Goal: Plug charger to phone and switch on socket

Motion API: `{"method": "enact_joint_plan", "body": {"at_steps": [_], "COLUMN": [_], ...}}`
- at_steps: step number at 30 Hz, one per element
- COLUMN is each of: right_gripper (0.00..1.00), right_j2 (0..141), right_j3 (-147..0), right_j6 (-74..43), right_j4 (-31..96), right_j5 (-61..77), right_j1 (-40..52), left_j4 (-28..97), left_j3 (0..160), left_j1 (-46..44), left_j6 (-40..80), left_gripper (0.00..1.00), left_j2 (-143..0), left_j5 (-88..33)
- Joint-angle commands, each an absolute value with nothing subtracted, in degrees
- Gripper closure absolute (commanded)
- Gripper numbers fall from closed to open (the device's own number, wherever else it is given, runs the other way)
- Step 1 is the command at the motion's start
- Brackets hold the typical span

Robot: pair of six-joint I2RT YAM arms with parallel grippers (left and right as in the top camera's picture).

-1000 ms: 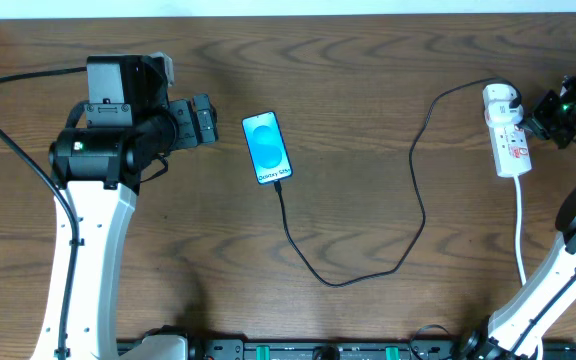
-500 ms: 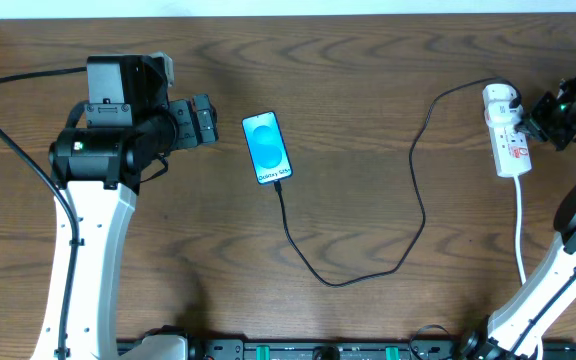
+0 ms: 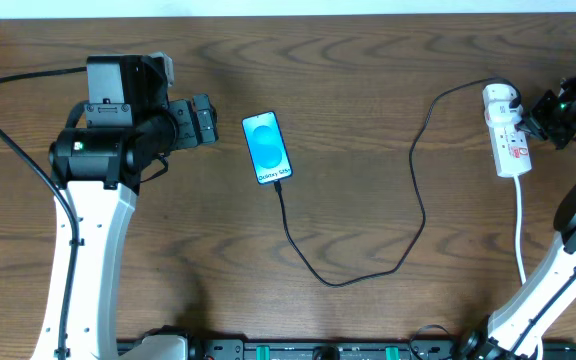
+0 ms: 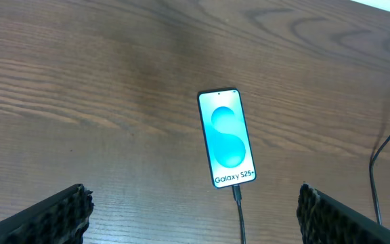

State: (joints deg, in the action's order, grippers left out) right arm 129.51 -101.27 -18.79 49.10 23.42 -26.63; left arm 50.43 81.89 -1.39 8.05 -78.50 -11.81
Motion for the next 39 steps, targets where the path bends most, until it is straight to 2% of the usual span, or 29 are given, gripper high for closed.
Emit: {"method": "enact_joint_plan", "body": {"at_steps": [1, 7, 12, 17, 20, 25, 28, 29, 30, 31, 32, 39], "right_gripper": [0.99, 0.99, 0.99, 0.99, 0.99, 0.92, 0.78, 0.69, 0.49, 0.06, 0.01, 0.01], "right_j2": [128.66, 117.99, 107.24, 98.48, 93.67, 89.58, 87.77, 87.42, 87.18, 87.11, 87.11, 87.11], "right_j3": [-104.77, -107.96, -107.96, -107.96, -107.94, -107.94, -107.94, -107.94, -107.94, -107.94, -107.94, -107.94], "right_j6": [-19.29, -19.25, -15.79, -7.92, -1.39, 3.99, 4.4, 4.4, 4.38, 4.36, 4.34, 4.38], "right_j4": [51.72, 55.42, 57.06, 59.09, 63.07, 70.08, 74.13, 75.18, 76.09, 76.73, 77.65, 79.79], "right_j5": [31.09, 33.04, 35.33, 37.67, 37.63, 31.79, 24.93, 23.51, 22.55, 22.28, 22.65, 21.3], "right_j1": [-29.23, -34.94, -34.41, -27.05, -18.09, -5.5, 2.31, 4.32, 6.17, 7.62, 8.91, 13.8], "left_j4": [50.52, 50.52, 50.52, 50.52, 50.52, 50.52, 50.52, 50.52, 50.52, 50.52, 50.52, 50.52], "left_j3": [82.3, 82.3, 82.3, 82.3, 82.3, 82.3, 82.3, 82.3, 82.3, 82.3, 82.3, 82.3], "left_j1": [-1.45, -1.45, -1.45, -1.45, -1.45, -1.45, -1.45, -1.45, -1.45, -1.45, -1.45, -1.45], "left_j6": [7.73, 7.73, 7.73, 7.73, 7.73, 7.73, 7.73, 7.73, 7.73, 7.73, 7.73, 7.73], "left_gripper": [0.02, 0.02, 0.02, 0.02, 0.02, 0.02, 0.02, 0.02, 0.02, 0.02, 0.02, 0.02], "left_j2": [-78.19, -78.19, -78.19, -78.19, -78.19, -78.19, -78.19, -78.19, -78.19, -78.19, -78.19, -78.19], "left_j5": [-11.46, -11.46, -11.46, -11.46, -11.46, -11.46, -11.46, -11.46, -11.46, -11.46, -11.46, -11.46]}}
